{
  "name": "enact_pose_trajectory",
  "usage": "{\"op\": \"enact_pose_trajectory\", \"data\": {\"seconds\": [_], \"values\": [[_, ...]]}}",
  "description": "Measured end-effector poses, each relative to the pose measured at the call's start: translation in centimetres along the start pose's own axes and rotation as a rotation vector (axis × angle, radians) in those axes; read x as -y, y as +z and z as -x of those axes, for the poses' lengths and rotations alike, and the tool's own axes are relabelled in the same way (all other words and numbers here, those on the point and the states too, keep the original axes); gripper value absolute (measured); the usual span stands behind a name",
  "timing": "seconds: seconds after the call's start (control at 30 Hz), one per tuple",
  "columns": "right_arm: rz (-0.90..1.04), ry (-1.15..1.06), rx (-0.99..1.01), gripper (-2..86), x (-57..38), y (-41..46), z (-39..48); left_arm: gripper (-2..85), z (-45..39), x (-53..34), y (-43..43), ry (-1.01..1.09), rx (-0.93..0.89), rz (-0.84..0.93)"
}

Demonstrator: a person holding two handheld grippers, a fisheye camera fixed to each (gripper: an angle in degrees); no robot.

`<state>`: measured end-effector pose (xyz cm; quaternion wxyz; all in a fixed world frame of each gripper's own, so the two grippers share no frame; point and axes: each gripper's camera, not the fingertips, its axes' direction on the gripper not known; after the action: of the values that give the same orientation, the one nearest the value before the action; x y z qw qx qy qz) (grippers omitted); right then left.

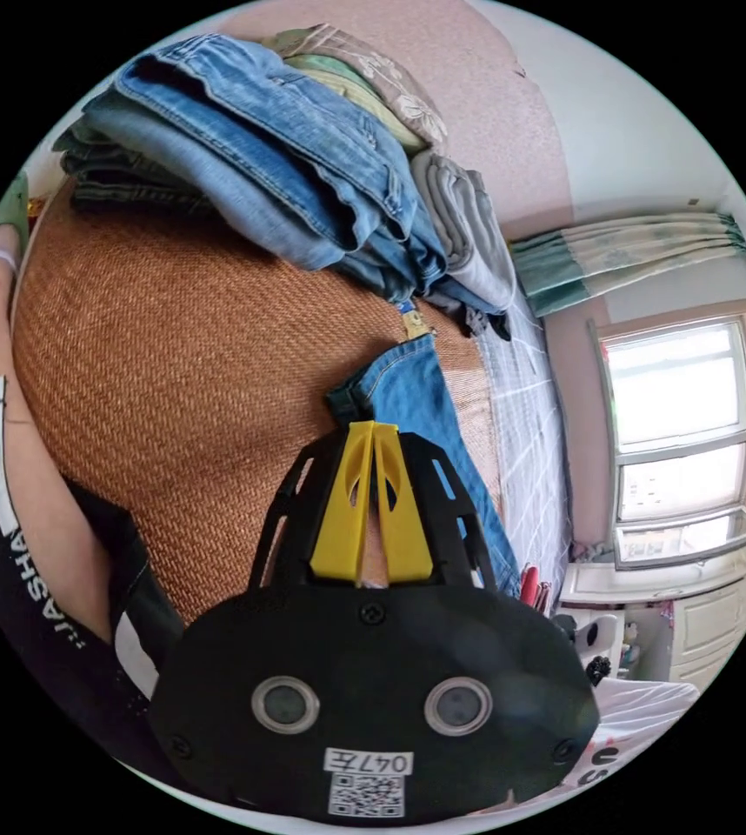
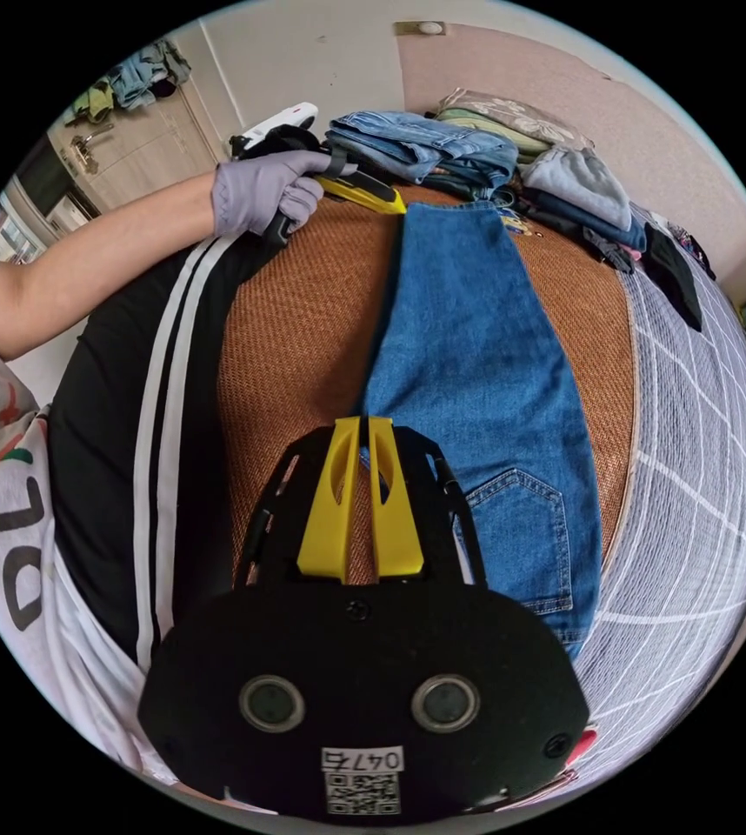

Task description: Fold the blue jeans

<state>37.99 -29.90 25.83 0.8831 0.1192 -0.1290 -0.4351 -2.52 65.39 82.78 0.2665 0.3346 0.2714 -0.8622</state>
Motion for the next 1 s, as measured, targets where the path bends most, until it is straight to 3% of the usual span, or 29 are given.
{"op": "enact_pose_trajectory", "data": {"seconds": [0.4,0.67,0.9,1.0], "values": [[-0.021,-0.021,0.089,0.9,-2.6,0.0,-2.1,0.7,-1.7,-2.7,-5.0,-0.119,0.012,-0.101],[-0.080,0.209,-0.067,0.6,-6.3,-2.2,-7.9,13.6,-5.0,-2.5,-7.1,-0.122,0.018,-0.134],[-0.156,0.260,-0.128,0.5,-4.5,-1.9,-11.3,10.7,-8.5,-2.3,-8.4,-0.082,0.052,-0.120],[-0.144,0.248,-0.172,0.4,-2.3,-0.1,-12.5,7.8,-9.2,-2.4,-8.6,-0.095,-0.033,-0.098]]}}
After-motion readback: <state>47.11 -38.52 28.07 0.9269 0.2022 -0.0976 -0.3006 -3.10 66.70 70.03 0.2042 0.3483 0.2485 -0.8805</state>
